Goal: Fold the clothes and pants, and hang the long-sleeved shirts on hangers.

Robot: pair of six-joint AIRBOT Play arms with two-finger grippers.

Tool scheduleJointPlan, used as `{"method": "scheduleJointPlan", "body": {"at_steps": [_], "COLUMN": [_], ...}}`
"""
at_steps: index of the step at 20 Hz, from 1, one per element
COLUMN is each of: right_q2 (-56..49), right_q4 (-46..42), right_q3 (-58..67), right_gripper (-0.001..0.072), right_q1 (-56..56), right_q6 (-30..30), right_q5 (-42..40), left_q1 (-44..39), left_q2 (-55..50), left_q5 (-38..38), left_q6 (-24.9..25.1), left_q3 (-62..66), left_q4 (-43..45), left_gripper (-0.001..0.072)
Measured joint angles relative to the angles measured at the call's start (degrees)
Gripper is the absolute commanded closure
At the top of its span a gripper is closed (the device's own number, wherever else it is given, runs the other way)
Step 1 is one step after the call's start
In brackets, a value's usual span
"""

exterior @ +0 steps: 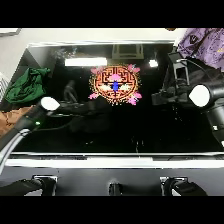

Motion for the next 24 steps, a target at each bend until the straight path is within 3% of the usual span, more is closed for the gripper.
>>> {"method": "scheduleJointPlan", "body": {"at_steps": [1,2,3,4,5,8,10,13,17,24], "right_q2": [0.39,0.61,0.74,0.85,0.92,1.03,0.7,-2.6,-11.52,-24.94], "right_q4": [-1.18,-2.19,-3.02,-3.82,-4.57,-6.82,-5.92,8.98,34.71,54.36], "right_q3": [0.0,-0.02,-0.11,-0.37,-0.72,-2.73,-5.31,-11.45,-19.19,-22.38], "right_gripper": [0.0524,0.0368,0.0279,0.028,0.0282,0.0215,0.0217,0.0217,0.0204,0.0166], "right_q1": [0.0,0.0,0.0,0.0,0.0,-1.99,-6.67,-16.26,-19.8,-11.78], "right_q6": [0.0,0.07,0.07,0.02,-0.13,-0.09,2.78,3.15,-6.36,-18.53], "right_q5": [1.92,4.22,5.86,7.34,8.13,8.63,6.56,3.41,-0.61,-8.11], "left_q1": [-2.97,-5.57,-7.34,-8.22,-8.33,-3.65,2.23,12.33,22.73,29.92], "left_q2": [-1.44,-3.15,-4.68,-5.75,-6.36,-5.64,-3.39,0.74,4.28,5.49], "left_q5": [2.51,4.94,6.45,7.76,8.52,6.75,2.51,-4.42,-12.11,-16.76], "left_q6": [-0.11,-0.39,-1.03,-1.7,-2.03,-2.16,-1.88,-1.75,-1.6,-1.6], "left_q3": [0.35,0.61,0.76,0.9,1.01,1.16,1.18,1.2,1.2,1.2], "left_q4": [-2.03,-3.74,-4.94,-5.86,-6.51,-6.29,-3.58,1.4,5.18,6.75], "left_gripper": [0.0679,0.0548,0.0323,0.0123,0.0083,0.008,0.008,0.0081,0.0082,0.0084]}}
